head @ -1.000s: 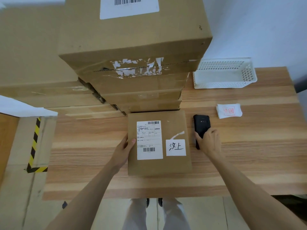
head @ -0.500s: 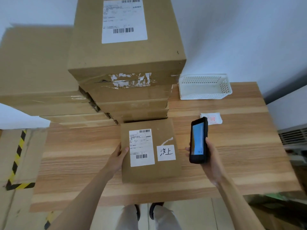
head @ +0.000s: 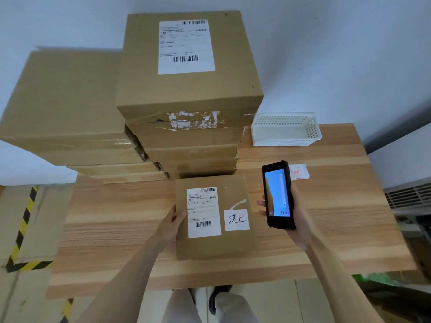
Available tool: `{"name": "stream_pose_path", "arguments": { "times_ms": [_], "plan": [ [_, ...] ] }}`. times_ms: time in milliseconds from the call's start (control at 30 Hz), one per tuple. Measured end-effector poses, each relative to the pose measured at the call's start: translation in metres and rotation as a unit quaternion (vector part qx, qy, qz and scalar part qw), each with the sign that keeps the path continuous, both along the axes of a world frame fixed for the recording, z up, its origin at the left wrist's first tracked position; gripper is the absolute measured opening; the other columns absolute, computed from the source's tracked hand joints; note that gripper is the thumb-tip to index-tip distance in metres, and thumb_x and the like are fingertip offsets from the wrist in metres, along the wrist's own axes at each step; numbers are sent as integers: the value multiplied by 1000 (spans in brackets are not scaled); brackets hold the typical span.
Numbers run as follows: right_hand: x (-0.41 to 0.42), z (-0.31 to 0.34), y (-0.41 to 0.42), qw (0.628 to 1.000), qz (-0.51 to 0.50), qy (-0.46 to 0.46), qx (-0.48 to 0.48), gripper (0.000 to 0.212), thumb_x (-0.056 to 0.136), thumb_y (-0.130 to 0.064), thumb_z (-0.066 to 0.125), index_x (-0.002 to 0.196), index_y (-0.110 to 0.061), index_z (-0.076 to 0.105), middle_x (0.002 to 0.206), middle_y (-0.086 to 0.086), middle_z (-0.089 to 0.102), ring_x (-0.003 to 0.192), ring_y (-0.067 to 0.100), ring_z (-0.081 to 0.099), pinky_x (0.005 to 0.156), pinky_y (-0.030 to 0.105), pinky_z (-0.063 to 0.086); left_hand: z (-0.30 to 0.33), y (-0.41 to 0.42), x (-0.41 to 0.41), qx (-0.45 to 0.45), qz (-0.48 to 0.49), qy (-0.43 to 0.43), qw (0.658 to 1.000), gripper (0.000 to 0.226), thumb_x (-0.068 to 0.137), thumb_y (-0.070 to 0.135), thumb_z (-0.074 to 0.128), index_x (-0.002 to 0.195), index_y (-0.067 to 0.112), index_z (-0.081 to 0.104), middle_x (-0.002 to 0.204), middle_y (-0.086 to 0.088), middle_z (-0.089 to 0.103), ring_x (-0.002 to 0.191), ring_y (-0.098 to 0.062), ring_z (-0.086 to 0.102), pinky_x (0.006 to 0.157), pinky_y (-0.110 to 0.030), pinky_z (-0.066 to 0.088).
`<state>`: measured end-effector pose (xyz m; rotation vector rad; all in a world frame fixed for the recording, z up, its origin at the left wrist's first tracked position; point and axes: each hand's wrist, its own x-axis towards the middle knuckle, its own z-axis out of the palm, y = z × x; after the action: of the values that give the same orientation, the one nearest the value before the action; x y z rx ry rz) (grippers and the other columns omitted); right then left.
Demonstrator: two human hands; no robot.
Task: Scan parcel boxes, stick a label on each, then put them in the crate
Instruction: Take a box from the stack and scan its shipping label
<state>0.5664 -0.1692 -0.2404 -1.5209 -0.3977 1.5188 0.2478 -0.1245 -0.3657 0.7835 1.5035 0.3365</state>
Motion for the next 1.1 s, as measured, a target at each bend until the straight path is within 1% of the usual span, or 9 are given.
{"name": "stream_pose_path", "arguments": {
  "times_ms": [100,233,300,367,500,667,767,967,1100],
  "plan": [
    [0,-1,6,997,44,-55,-24,61,100,-60,38,128,-12,63,111,21,69,97,34,70,98,57,53,-4,0,0,1,8,-3,1000,59,104,40,53,158,35,30,140,5,58,115,-17,57,93,-37,46],
    [-4,3,8,981,133,-114,-84,49,100,-57,47,122,-15,62,105,23,67,82,31,65,85,51,57,-11,0,-4,4,-2,-8,1000,64,102,46,54,159,37,27,148,5,53,125,-20,56,105,-45,47],
    [-14,6,7,953,198,-197,-120,41,101,-53,48,120,-20,61,101,14,67,74,26,64,70,40,54,-11,0,-5,3,-1,-8,1000,64,102,45,53,159,36,26,147,3,54,125,-22,56,106,-46,47],
    [-29,11,5,905,266,-307,-131,35,100,-51,49,116,-21,59,91,6,64,69,21,62,62,33,49,-10,0,-4,6,0,-12,1000,62,103,44,53,159,36,27,145,2,56,123,-22,58,104,-44,49],
    [-60,32,-8,835,369,-381,-146,32,98,-52,48,106,-23,56,83,-2,63,71,16,59,65,34,43,-14,1,-6,9,-11,-26,1000,59,103,44,53,156,38,30,143,5,58,118,-16,61,101,-41,51],
    [-86,56,-19,745,435,-479,-160,33,96,-58,39,106,-27,48,103,-1,57,96,26,57,76,38,41,-15,-2,-5,14,-26,-52,998,54,105,40,51,155,37,31,143,9,58,120,-11,61,103,-40,52],
    [-93,62,-18,725,447,-498,-165,36,96,-58,39,110,-26,47,106,-1,54,100,28,55,80,39,40,-17,-3,-7,10,-25,-56,998,56,105,40,52,157,36,31,144,9,58,122,-14,60,106,-43,50],
    [-97,60,-13,689,440,-550,-173,40,95,-58,42,116,-25,49,107,1,52,104,31,56,86,40,47,-15,-4,-4,18,-9,-65,998,42,106,33,52,145,41,38,131,10,63,118,-13,62,99,-35,51],
    [-97,61,-13,668,433,-582,-167,43,97,-58,41,123,-24,47,107,2,51,102,30,56,82,39,45,-20,-3,-6,15,-17,-56,998,52,106,34,52,154,34,33,141,5,58,123,-15,59,106,-40,49]
  ]
}}
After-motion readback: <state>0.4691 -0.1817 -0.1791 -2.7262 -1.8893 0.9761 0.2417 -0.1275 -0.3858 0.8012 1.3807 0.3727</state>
